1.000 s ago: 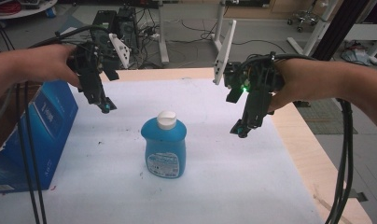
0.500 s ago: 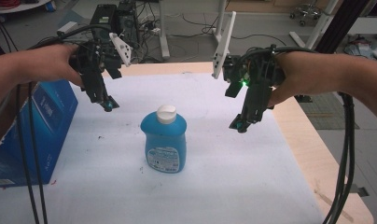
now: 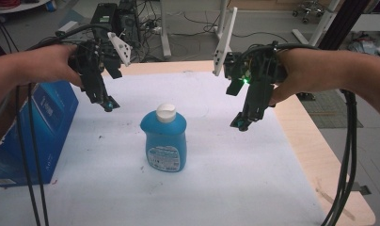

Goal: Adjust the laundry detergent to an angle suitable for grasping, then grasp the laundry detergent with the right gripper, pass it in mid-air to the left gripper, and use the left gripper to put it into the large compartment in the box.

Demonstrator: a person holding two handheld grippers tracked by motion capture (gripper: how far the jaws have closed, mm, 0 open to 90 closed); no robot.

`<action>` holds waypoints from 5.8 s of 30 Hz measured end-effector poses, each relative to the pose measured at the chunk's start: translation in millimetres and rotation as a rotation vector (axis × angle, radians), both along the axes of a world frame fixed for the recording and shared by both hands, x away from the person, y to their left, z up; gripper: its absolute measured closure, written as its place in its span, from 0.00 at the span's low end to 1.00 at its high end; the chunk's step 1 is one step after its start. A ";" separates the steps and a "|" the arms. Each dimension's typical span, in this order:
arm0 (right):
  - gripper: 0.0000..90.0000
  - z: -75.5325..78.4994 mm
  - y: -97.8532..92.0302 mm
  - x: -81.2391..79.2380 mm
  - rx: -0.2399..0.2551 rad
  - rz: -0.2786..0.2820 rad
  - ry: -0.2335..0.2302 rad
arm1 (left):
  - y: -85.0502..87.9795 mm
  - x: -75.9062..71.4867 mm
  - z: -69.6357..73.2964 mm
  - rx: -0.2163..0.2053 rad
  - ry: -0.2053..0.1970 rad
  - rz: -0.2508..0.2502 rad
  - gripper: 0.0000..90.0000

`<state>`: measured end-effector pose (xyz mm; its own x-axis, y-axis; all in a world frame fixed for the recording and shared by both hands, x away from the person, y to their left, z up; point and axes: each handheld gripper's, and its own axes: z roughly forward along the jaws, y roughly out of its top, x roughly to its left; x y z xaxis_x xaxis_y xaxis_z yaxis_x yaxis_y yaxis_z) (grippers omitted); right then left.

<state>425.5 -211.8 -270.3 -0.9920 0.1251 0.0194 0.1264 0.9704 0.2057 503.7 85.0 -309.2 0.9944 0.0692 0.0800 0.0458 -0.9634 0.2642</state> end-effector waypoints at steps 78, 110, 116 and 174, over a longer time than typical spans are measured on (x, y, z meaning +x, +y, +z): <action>0.12 -51.9 10.3 -39.9 0.418 -0.158 0.021 | -1.8 -8.2 3.4 -0.001 0.000 -0.038 0.04; 0.12 -83.1 25.1 -38.5 0.552 -0.169 0.015 | -0.8 -8.0 3.7 -0.003 -0.002 -0.038 0.04; 0.12 -90.0 26.4 -39.4 0.566 -0.170 0.017 | -0.2 -7.9 3.7 -0.005 0.000 -0.037 0.04; 0.18 -133.6 49.7 -41.5 0.775 -0.178 -0.047 | 0.5 -8.0 0.2 0.004 0.009 -0.031 0.04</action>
<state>384.0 -162.1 -403.9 -0.9603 0.2499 0.1243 0.2406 0.5152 0.8226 495.7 85.6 -309.0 0.9967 0.0385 0.0716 0.0186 -0.9653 0.2604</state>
